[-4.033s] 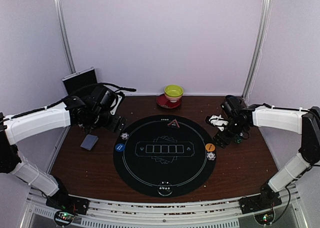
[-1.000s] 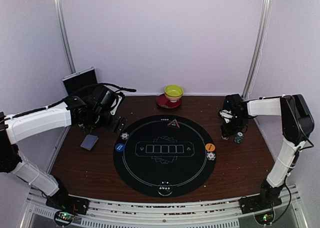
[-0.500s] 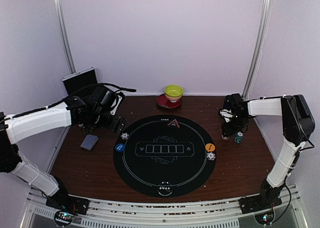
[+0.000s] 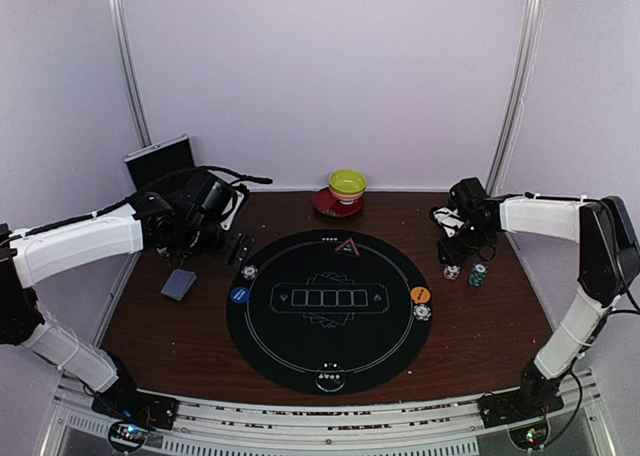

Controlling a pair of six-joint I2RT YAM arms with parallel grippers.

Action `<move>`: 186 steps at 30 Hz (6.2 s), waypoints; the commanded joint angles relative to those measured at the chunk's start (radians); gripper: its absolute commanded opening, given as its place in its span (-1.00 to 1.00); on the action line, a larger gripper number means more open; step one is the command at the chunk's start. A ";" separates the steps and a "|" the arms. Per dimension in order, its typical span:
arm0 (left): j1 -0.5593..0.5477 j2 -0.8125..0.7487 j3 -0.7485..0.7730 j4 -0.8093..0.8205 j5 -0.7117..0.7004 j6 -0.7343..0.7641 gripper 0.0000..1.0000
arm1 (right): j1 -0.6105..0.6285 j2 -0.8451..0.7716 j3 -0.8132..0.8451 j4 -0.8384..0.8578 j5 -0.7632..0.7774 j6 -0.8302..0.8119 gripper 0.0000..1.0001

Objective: Distribute texas hold em gaming equipment
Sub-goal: Pick up the pile of poker chips from the pile of poker chips, then place the poker chips pile in the dealer area, then pick up the pile of poker chips from the pile of poker chips.

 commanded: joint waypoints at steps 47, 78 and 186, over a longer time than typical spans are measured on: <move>0.106 -0.130 -0.002 0.058 -0.019 -0.025 0.96 | 0.994 0.354 0.340 -0.078 -0.142 -0.143 -0.27; 0.109 -0.124 -0.004 0.057 -0.012 -0.021 0.96 | 1.030 0.389 0.356 -0.097 -0.125 -0.162 0.48; 0.084 -0.228 -0.195 0.100 0.099 -0.030 0.96 | -0.269 -0.041 -0.072 -0.111 -0.080 -0.040 0.30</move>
